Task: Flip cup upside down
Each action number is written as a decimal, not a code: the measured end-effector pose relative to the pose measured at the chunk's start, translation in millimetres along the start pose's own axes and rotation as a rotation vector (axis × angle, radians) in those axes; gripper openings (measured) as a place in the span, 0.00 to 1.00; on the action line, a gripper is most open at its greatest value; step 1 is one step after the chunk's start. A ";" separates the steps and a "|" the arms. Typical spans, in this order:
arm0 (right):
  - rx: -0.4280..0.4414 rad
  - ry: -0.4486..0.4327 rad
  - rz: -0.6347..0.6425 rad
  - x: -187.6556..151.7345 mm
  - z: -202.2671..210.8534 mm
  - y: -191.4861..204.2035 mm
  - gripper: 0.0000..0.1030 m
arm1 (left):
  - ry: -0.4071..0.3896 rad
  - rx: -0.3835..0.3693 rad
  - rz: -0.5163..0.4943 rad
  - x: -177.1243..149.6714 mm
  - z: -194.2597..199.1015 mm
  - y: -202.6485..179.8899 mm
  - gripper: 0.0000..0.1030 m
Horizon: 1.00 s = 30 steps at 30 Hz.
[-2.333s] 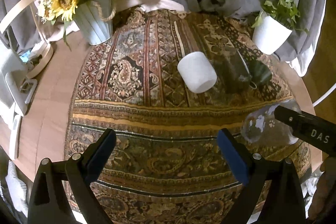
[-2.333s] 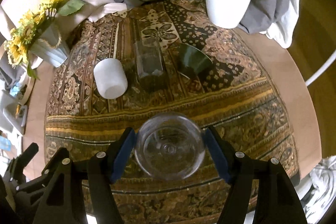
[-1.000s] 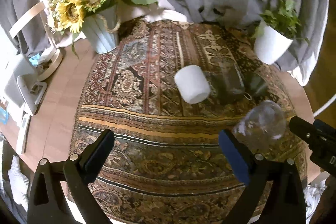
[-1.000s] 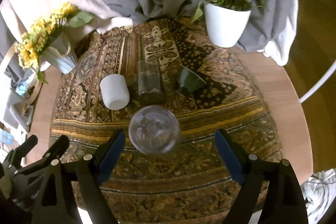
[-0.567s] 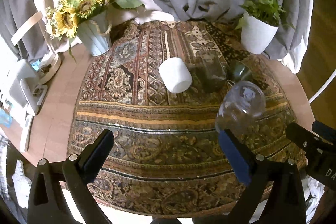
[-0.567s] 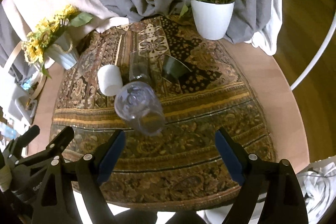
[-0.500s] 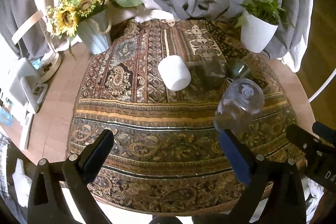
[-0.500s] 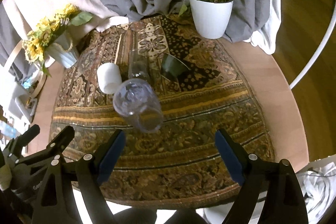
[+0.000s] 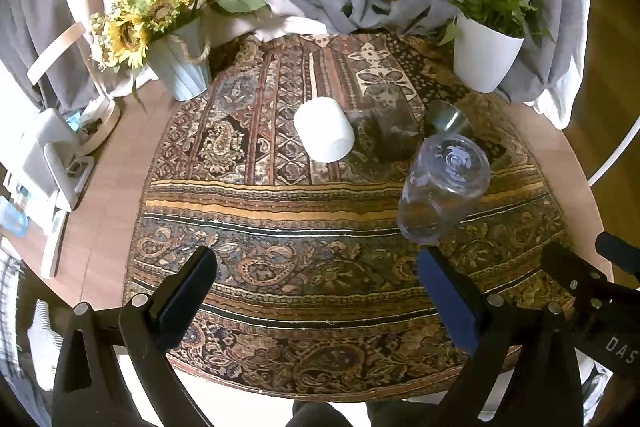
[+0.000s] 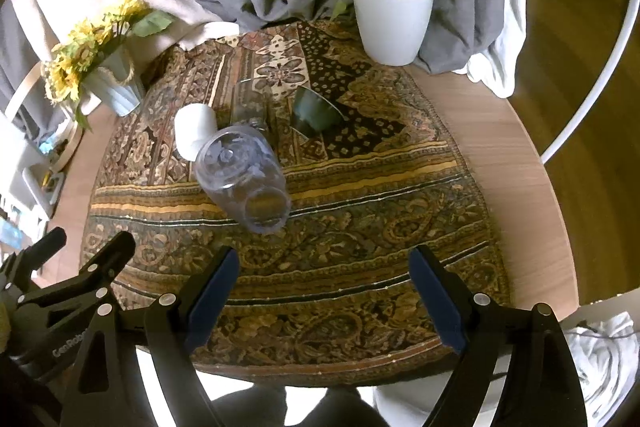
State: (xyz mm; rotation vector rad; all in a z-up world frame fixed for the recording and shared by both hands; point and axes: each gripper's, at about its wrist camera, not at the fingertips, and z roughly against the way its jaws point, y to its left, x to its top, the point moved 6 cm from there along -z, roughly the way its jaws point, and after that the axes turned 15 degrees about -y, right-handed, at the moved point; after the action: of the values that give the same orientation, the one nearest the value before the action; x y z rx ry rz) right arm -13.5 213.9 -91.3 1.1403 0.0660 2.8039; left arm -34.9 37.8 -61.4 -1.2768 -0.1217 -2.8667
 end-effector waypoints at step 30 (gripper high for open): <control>0.000 0.011 0.009 -0.2 -3.3 -1.7 0.84 | 0.002 -0.003 -0.017 2.8 -1.3 -6.0 1.00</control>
State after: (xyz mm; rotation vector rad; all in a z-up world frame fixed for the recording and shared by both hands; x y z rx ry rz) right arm -15.5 215.6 -93.9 1.1284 0.0620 2.8179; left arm -38.0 43.8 -60.6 -1.2803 -0.1283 -2.8830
